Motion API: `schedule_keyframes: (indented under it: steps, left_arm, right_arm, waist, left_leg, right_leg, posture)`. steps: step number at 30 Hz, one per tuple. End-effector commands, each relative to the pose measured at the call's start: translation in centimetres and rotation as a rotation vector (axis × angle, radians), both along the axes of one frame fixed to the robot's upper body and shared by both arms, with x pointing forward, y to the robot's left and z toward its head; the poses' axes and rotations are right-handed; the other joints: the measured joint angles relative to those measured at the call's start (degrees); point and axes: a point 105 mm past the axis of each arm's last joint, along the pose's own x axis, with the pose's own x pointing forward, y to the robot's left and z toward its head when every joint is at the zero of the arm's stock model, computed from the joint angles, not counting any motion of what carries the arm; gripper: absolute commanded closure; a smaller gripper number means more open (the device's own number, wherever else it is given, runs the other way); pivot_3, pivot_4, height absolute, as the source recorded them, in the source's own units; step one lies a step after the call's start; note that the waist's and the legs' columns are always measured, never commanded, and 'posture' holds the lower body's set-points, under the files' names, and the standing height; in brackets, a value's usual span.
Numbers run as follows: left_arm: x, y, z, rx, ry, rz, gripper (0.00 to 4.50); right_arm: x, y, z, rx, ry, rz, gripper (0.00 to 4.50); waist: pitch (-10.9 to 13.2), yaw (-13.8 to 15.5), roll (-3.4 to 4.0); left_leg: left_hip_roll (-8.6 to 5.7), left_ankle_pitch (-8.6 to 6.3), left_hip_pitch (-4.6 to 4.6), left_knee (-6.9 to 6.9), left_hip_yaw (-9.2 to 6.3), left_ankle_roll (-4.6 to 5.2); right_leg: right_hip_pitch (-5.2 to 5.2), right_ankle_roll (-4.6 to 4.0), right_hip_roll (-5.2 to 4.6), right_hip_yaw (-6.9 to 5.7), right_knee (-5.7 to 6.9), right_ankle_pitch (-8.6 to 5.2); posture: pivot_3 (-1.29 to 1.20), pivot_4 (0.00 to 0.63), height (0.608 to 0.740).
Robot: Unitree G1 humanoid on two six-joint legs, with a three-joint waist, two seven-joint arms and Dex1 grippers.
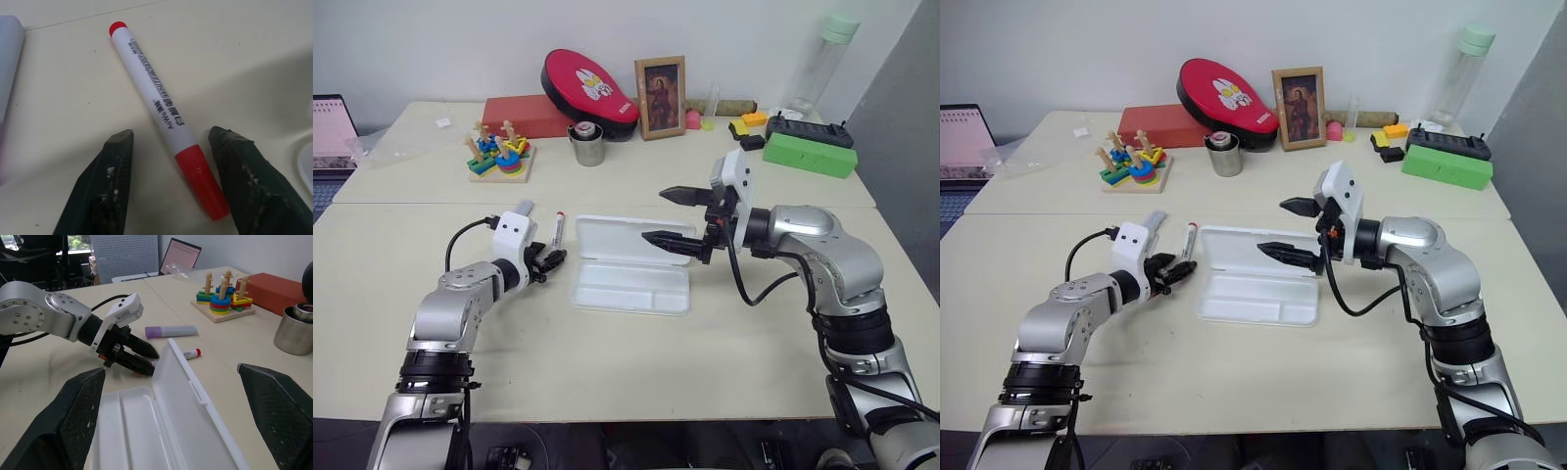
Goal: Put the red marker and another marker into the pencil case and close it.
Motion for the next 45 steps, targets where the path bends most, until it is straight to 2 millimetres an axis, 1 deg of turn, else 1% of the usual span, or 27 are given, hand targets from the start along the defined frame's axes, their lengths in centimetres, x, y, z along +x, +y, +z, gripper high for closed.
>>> schedule_keyframes:
  steps: [1, 3, 6, 7, 11, 12, 13, 14, 15, 16, 17, 18, 19, 20, 22, 24, 25, 27, 28, 30, 32, 35, 38, 41, 45]
  left_arm:
    - [0.1, -0.4, -0.1, -0.004, -0.001, -0.010, 2.90]
    - [0.0, -0.3, -0.3, -0.011, 0.001, 0.002, 3.33]
    - [0.1, -0.3, -0.5, -0.009, 0.002, 0.006, 3.77]
    - [0.1, -0.2, -0.5, -0.009, 0.000, 0.009, 4.00]
    - [0.2, 0.4, -0.3, -0.014, -0.023, 0.050, 4.06]
    - [0.4, 0.8, 0.0, -0.010, -0.040, 0.072, 4.06]
    - [0.7, 1.3, 0.7, -0.002, -0.081, 0.097, 4.06]
    - [1.1, 1.6, 2.0, -0.001, -0.147, 0.116, 4.06]
    - [1.5, 2.0, 3.9, -0.007, -0.234, 0.137, 4.06]
    - [1.7, 2.4, 6.2, -0.017, -0.342, 0.155, 4.06]
    - [1.7, 2.4, 9.1, -0.051, -0.456, 0.151, 4.06]
    - [1.3, 1.9, 12.0, -0.088, -0.561, 0.108, 4.06]
    - [0.4, 0.4, 14.4, -0.086, -0.641, -0.014, 4.06]
    - [-0.4, -0.8, 15.6, -0.078, -0.681, -0.105, 4.06]
    - [-1.5, -2.9, 16.4, -0.039, -0.698, -0.274, 4.06]
    - [-2.7, -5.0, 16.2, 0.018, -0.651, -0.453, 4.06]
    - [-3.5, -6.2, 15.2, 0.094, -0.590, -0.584, 4.06]
    - [-5.0, -7.5, 13.3, 0.204, -0.472, -0.777, 4.06]
    - [-5.5, -7.8, 12.5, 0.240, -0.422, -0.846, 4.06]
    - [-6.0, -7.9, 11.3, 0.308, -0.359, -0.939, 4.06]
    - [-6.0, -7.8, 10.3, 0.374, -0.330, -0.994, 4.06]
    - [-5.7, -8.1, 8.6, 0.472, -0.299, -1.111, 4.06]
    - [-4.3, -8.3, 7.1, 0.559, -0.277, -1.175, 4.06]
    - [-3.2, -8.6, 6.1, 0.581, -0.261, -1.202, 4.06]
    - [-2.4, -9.0, 5.5, 0.571, -0.246, -1.214, 4.06]
  right_arm:
    - [-0.3, -0.7, 1.9, 0.030, -0.060, -0.003, 0.00]
    - [-0.3, -0.9, 2.0, 0.030, -0.061, -0.006, 0.00]
    - [-0.3, -1.1, 2.2, 0.029, -0.063, -0.003, 0.00]
    - [-0.4, -1.1, 2.3, 0.030, -0.063, 0.000, 0.00]
    - [-0.5, -1.1, 2.4, 0.033, -0.066, 0.011, 0.00]
    - [-0.5, -1.1, 2.6, 0.037, -0.073, 0.014, 0.00]
    - [-0.7, -1.1, 2.8, 0.045, -0.084, 0.021, 0.00]
    - [-0.8, -1.2, 3.1, 0.054, -0.091, 0.030, 0.00]
    - [-1.1, -1.3, 3.5, 0.069, -0.091, 0.042, 0.00]
    - [-1.3, -1.4, 3.9, 0.084, -0.091, 0.052, 0.00]
    - [-1.5, -1.6, 4.4, 0.101, -0.086, 0.066, 0.00]
    - [-1.8, -2.0, 5.1, 0.123, -0.083, 0.082, 0.00]
    - [-2.2, -2.6, 6.1, 0.148, -0.085, 0.093, 0.00]
    - [-2.4, -3.0, 6.7, 0.163, -0.086, 0.100, 0.00]
    - [-3.0, -3.7, 7.3, 0.167, -0.082, 0.121, 0.00]
    - [-3.6, -4.3, 7.3, 0.150, -0.077, 0.142, 0.00]
    - [-3.9, -4.6, 7.1, 0.129, -0.074, 0.148, 0.00]
    - [-4.0, -5.1, 6.6, 0.095, -0.068, 0.142, 0.00]
    - [-3.9, -5.3, 6.4, 0.082, -0.066, 0.135, 0.00]
    - [-3.7, -5.5, 6.1, 0.073, -0.067, 0.114, 0.00]
    - [-3.6, -5.6, 6.0, 0.071, -0.068, 0.103, 0.00]
    - [-3.6, -5.7, 5.1, 0.029, -0.068, 0.070, 0.00]
    - [-3.9, -5.4, 3.9, -0.008, -0.054, 0.053, 0.00]
    - [-4.1, -5.3, 3.1, -0.032, -0.046, 0.032, 0.00]
    - [-4.5, -5.2, 2.2, -0.053, -0.030, 0.014, 0.00]
  waist:
    - [0.0, 0.0, 0.00]
    - [0.0, 0.1, 0.00]
    - [0.0, 0.1, 0.00]
    - [0.0, 0.1, 0.00]
    - [0.0, 0.1, 0.01]
    - [0.0, 0.2, 0.01]
    - [0.0, 0.2, 0.01]
    - [0.0, 0.1, 0.01]
    - [0.0, 0.1, 0.01]
    - [0.0, 0.2, 0.00]
    - [0.0, 0.2, 0.00]
    - [0.0, 0.3, -0.03]
    - [0.0, 0.3, -0.05]
    - [0.0, 0.4, -0.05]
    - [0.0, 0.7, -0.03]
    - [0.0, 0.8, 0.01]
    - [0.0, 0.8, 0.03]
    - [0.0, 0.6, 0.06]
    - [0.0, 0.5, 0.08]
    - [0.0, 0.2, 0.09]
    - [0.1, 0.0, 0.11]
    - [0.1, -0.1, 0.11]
    - [0.1, 0.1, 0.11]
    - [0.1, 0.2, 0.11]
    - [0.1, 0.2, 0.11]
  left_leg:
    - [0.00, 0.00, 0.00, 0.00, 0.00, 0.00]
    - [0.00, 0.00, 0.00, 0.00, 0.00, 0.00]
    - [0.00, 0.00, 0.00, 0.00, 0.00, 0.00]
    - [0.00, 0.00, 0.00, 0.00, 0.00, 0.00]
    - [0.00, 0.00, 0.00, 0.00, 0.00, 0.00]
    - [0.00, 0.00, 0.00, 0.01, 0.00, 0.00]
    - [0.00, 0.00, 0.00, 0.01, 0.00, 0.00]
    - [0.00, 0.00, 0.00, 0.01, 0.00, 0.00]
    - [0.00, 0.00, 0.00, 0.01, 0.00, 0.00]
    - [0.00, 0.00, 0.00, 0.01, 0.00, 0.00]
    - [0.00, 0.00, -0.02, 0.01, -0.01, 0.00]
    - [0.00, 0.00, -0.04, 0.01, -0.01, 0.00]
    - [0.00, 0.01, -0.09, 0.02, -0.03, 0.00]
    - [0.00, 0.01, -0.18, 0.02, -0.05, -0.01]
    - [-0.01, 0.01, -0.25, 0.03, -0.04, -0.02]
    - [-0.07, 0.00, -0.20, 0.00, 0.06, -0.01]
    - [-0.06, 0.00, -0.17, -0.02, 0.11, 0.00]
    - [-0.04, 0.00, -0.13, -0.04, 0.13, 0.01]
    - [-0.02, 0.00, -0.15, -0.04, 0.13, 0.01]
    - [0.00, 0.00, -0.15, -0.03, 0.15, 0.01]
    - [0.00, 0.00, -0.15, -0.01, 0.16, 0.02]
    - [0.00, 0.01, -0.15, 0.00, 0.17, 0.02]
    - [0.01, 0.01, -0.20, 0.02, 0.17, 0.02]
    - [0.00, 0.01, -0.26, 0.05, 0.16, 0.03]
    - [0.00, 0.01, -0.33, 0.07, 0.14, 0.03]
  right_leg:
    - [0.00, 0.00, 0.00, 0.00, 0.00, 0.00]
    - [0.00, 0.00, 0.00, 0.00, 0.00, 0.00]
    - [0.00, 0.00, 0.00, 0.00, 0.00, 0.00]
    - [0.00, 0.00, 0.00, 0.00, 0.00, 0.00]
    - [0.01, 0.00, 0.00, 0.00, 0.00, 0.00]
    - [0.01, 0.01, 0.00, 0.00, 0.00, 0.00]
    - [0.01, 0.01, 0.00, 0.00, 0.01, 0.01]
    - [0.01, 0.02, 0.00, 0.00, 0.01, 0.01]
    - [0.01, 0.02, 0.00, 0.00, 0.01, 0.01]
    - [0.01, 0.02, 0.00, 0.00, 0.00, 0.01]
    - [-0.01, 0.02, 0.00, 0.00, 0.00, 0.01]
    - [-0.01, 0.01, 0.00, 0.00, -0.01, 0.01]
    - [-0.05, 0.01, 0.00, -0.02, -0.01, 0.02]
    - [-0.11, 0.02, 0.00, -0.04, -0.01, 0.03]
    - [-0.12, 0.03, -0.02, -0.04, -0.10, 0.03]
    - [-0.02, 0.04, -0.10, -0.05, -0.14, 0.03]
    - [-0.01, 0.04, -0.12, -0.07, -0.13, 0.02]
    - [-0.04, 0.02, -0.10, -0.08, -0.06, 0.01]
    - [-0.06, 0.02, -0.07, -0.07, -0.08, 0.02]
    - [-0.08, 0.02, -0.05, -0.05, -0.07, 0.01]
    - [-0.10, 0.04, -0.05, -0.03, -0.06, 0.00]
    - [-0.10, 0.19, -0.04, -0.02, -0.06, -0.10]
    - [-0.12, 0.16, -0.03, -0.02, -0.08, -0.09]
    - [-0.15, 0.16, -0.03, -0.03, -0.08, -0.08]
    - [-0.21, 0.03, -0.02, -0.04, -0.08, -0.01]
  posture:
    - [0.00, 0.150, 0.740]
    - [0.00, 0.150, 0.740]
    - [0.00, 0.150, 0.740]
    - [0.00, 0.150, 0.740]
    - [0.00, 0.150, 0.740]
    - [0.00, 0.150, 0.740]
    - [0.00, 0.150, 0.740]
    - [0.00, 0.150, 0.740]
    - [0.00, 0.150, 0.740]
    - [0.00, 0.150, 0.740]
    - [0.00, 0.150, 0.740]
    - [0.00, 0.150, 0.740]
    - [0.00, 0.150, 0.740]
    - [0.00, 0.150, 0.740]
    - [0.00, 0.150, 0.740]
    - [0.00, 0.150, 0.740]
    - [0.00, 0.150, 0.740]
    - [0.00, 0.150, 0.740]
    - [0.00, 0.150, 0.740]
    - [0.00, 0.150, 0.740]
    - [0.00, 0.150, 0.740]
    - [0.00, 0.150, 0.740]
    - [0.00, 0.150, 0.740]
    - [0.00, 0.150, 0.740]
    - [0.00, 0.150, 0.740]
